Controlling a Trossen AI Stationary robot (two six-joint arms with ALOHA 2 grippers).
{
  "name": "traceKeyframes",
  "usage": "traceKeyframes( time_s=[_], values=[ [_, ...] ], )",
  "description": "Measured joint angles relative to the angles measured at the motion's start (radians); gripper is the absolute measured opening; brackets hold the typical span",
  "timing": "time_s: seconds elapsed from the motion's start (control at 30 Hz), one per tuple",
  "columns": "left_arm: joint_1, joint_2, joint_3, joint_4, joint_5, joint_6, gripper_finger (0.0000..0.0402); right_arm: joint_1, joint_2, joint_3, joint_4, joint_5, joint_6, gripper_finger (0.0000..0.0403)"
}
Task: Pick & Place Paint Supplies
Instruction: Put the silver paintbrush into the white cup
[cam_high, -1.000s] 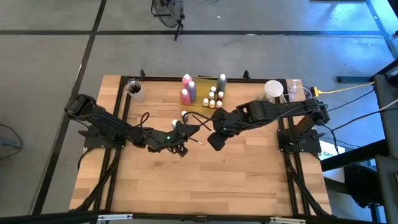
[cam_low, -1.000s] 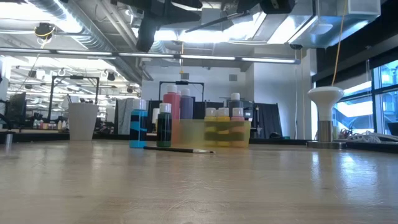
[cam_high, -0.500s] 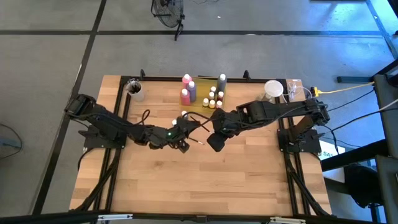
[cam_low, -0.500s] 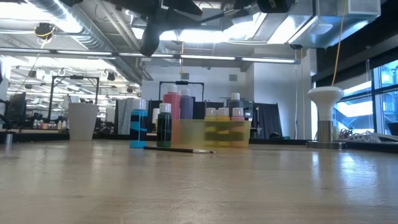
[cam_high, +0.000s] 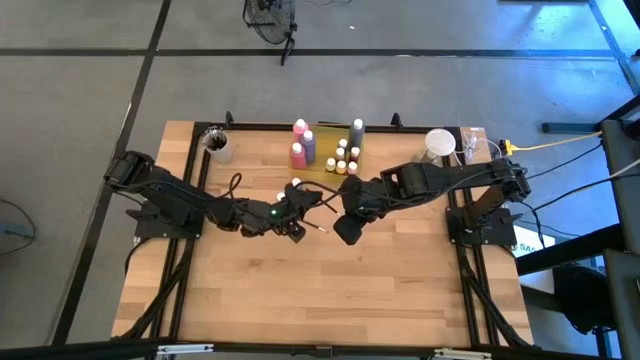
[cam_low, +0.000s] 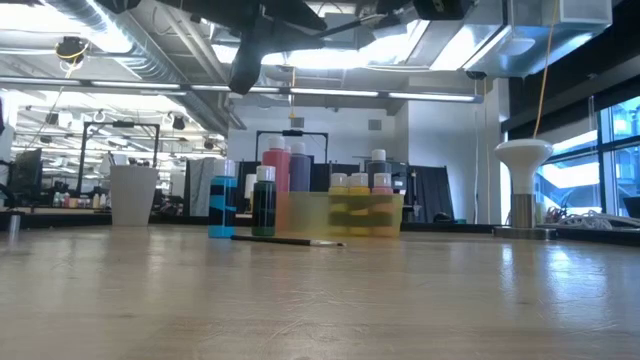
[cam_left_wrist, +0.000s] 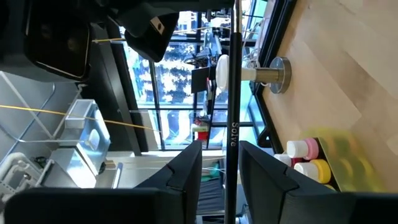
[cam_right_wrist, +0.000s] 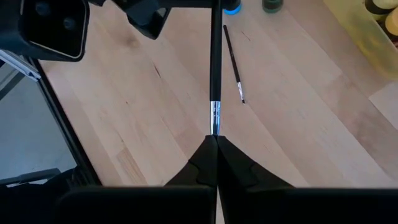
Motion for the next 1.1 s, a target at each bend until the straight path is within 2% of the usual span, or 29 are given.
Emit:
traceKeyframes(
  time_s=[0.2, 0.37, 0.5, 0.67, 0.83, 0.9, 0.97, 1.03, 1.1],
  values=[
    [0.005, 0.000, 0.000, -0.002, 0.000, -0.004, 0.0074, 0.000, 0.000, 0.000, 0.000, 0.000, 0.000, 0.0000],
    [0.005, 0.000, 0.000, -0.002, -0.001, -0.006, 0.0030, 0.000, 0.000, 0.000, 0.007, 0.000, -0.004, 0.0001],
    [0.004, 0.000, -0.002, -0.005, -0.053, -0.006, 0.0012, -0.001, -0.001, 0.000, 0.034, 0.001, -0.018, 0.0008],
    [0.003, 0.000, -0.002, -0.009, -0.125, -0.005, 0.0012, -0.001, -0.001, 0.000, 0.035, -0.016, -0.071, 0.0040],
    [-0.002, -0.055, -0.001, -0.089, -0.288, -0.025, 0.0012, -0.010, -0.011, 0.000, 0.003, -0.037, -0.135, 0.0100],
    [0.008, -0.117, -0.001, -0.201, -0.307, -0.099, 0.0012, -0.025, -0.024, 0.000, -0.018, -0.014, -0.165, 0.0128],
    [0.033, -0.207, -0.001, -0.331, -0.285, -0.241, 0.0012, -0.041, -0.034, 0.001, -0.032, 0.016, -0.202, 0.0153],
    [0.073, -0.313, -0.001, -0.464, -0.206, -0.439, 0.0012, -0.053, -0.048, 0.001, -0.058, 0.041, -0.257, 0.0173],
    [0.132, -0.420, -0.003, -0.572, -0.071, -0.654, 0.0012, -0.060, -0.054, 0.001, -0.051, 0.060, -0.305, 0.0188]
  ],
)
